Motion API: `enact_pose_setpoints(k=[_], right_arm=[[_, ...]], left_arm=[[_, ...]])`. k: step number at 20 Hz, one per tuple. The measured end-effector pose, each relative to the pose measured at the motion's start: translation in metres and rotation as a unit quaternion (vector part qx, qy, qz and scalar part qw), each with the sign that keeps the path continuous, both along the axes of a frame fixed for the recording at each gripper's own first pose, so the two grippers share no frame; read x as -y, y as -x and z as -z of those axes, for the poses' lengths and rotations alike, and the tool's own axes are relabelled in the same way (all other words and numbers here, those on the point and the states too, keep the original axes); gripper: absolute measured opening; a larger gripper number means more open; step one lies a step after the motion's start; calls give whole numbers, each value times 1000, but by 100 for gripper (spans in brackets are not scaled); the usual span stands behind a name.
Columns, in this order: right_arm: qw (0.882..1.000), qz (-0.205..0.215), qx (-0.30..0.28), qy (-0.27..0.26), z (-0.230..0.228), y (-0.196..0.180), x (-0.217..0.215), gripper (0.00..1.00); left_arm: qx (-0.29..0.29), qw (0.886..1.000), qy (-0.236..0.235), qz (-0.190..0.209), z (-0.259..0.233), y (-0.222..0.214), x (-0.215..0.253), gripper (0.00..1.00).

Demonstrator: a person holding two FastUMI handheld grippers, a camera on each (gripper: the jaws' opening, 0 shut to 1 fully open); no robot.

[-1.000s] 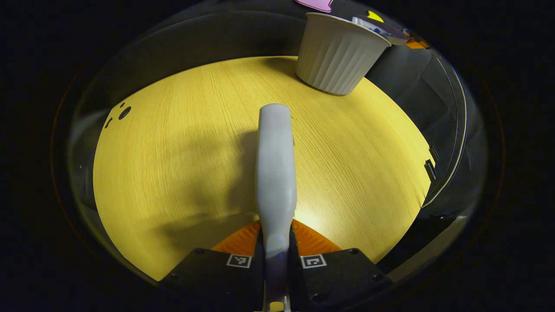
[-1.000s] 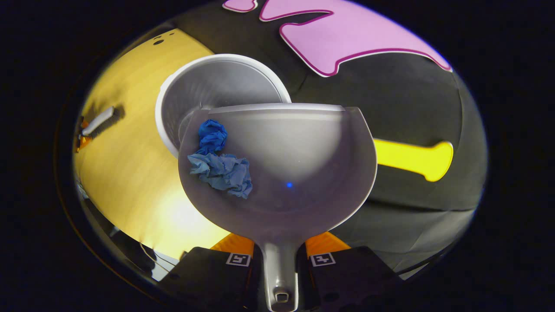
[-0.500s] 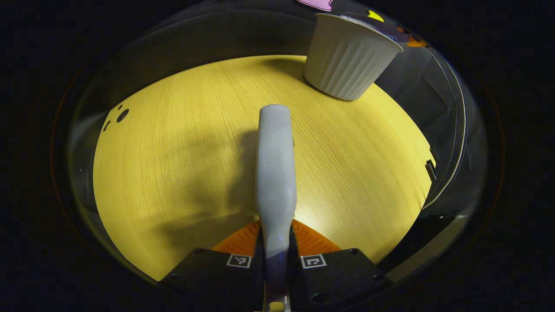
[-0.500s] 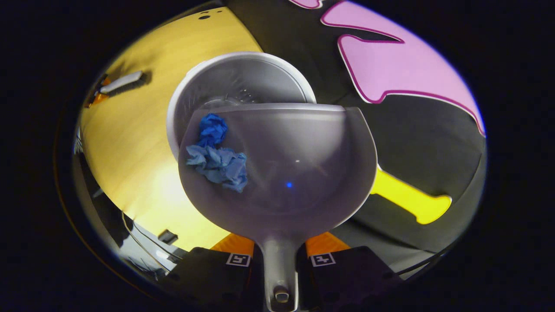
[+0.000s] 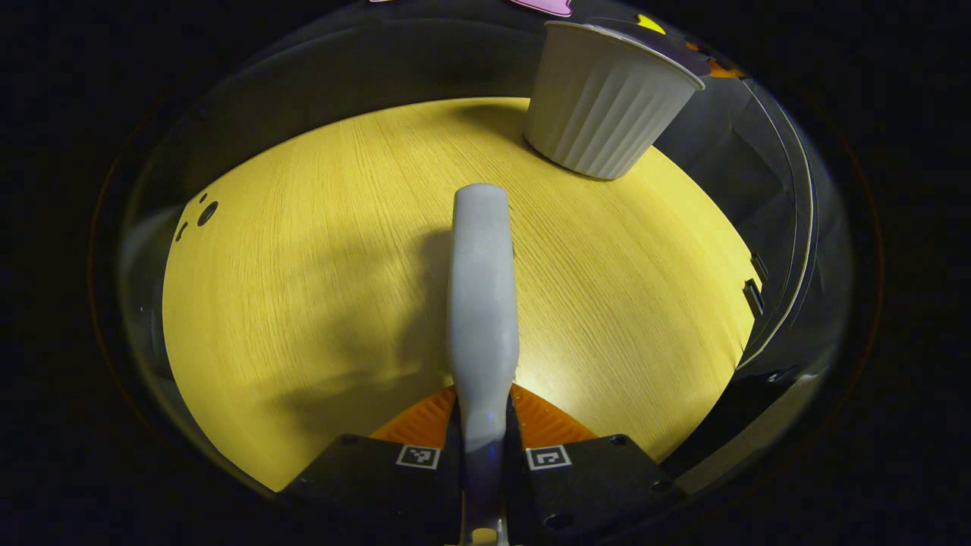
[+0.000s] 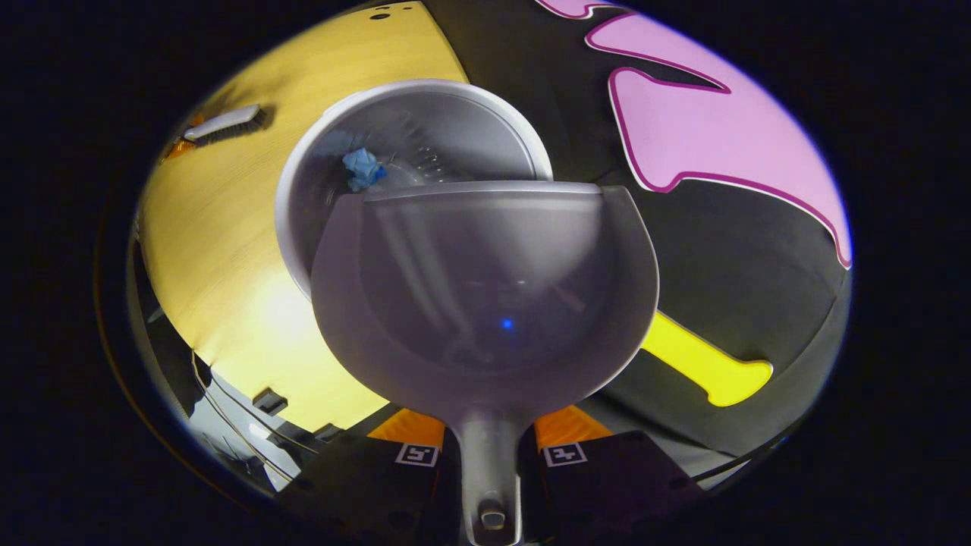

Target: Pick up the small broom and dustpan from the desktop, sweep the trash into the dustpan with the broom, and then empty the trash into the garbage bin.

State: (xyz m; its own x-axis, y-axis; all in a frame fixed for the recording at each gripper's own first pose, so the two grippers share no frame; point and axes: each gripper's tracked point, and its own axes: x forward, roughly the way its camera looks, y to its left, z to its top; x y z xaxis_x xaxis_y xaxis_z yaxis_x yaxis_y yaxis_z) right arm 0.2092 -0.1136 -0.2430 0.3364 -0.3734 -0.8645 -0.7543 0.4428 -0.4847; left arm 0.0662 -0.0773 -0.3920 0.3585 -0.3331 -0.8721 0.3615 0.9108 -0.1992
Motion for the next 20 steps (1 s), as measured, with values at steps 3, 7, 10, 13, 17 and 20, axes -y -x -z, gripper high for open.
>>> enact_pose_setpoints(k=[3, 7, 10, 13, 17, 20], right_arm=[[993, 77, 17, -87, 7, 13, -6, 35], [957, 196, 57, -207, 10, 35, -7, 35], [920, 248, 78, -292, 0, 41, -15, 35], [898, 258, 92, -345, -6, 49, -22, 35], [884, 246, 85, -388, -23, 77, -42, 35], [882, 228, 58, -408, -15, 123, -76, 35]], left_arm=[[-1, 1000, -3, -5, 0, 1, 4, 27], [-3, 1000, -14, -11, 1, 2, 1, 27], [-5, 1000, -20, -21, -2, -1, -11, 27], [-7, 999, -22, -26, -4, -3, -16, 27], [0, 999, -25, -25, -8, 0, -15, 27], [3, 999, -19, -30, -11, 2, -17, 27]])
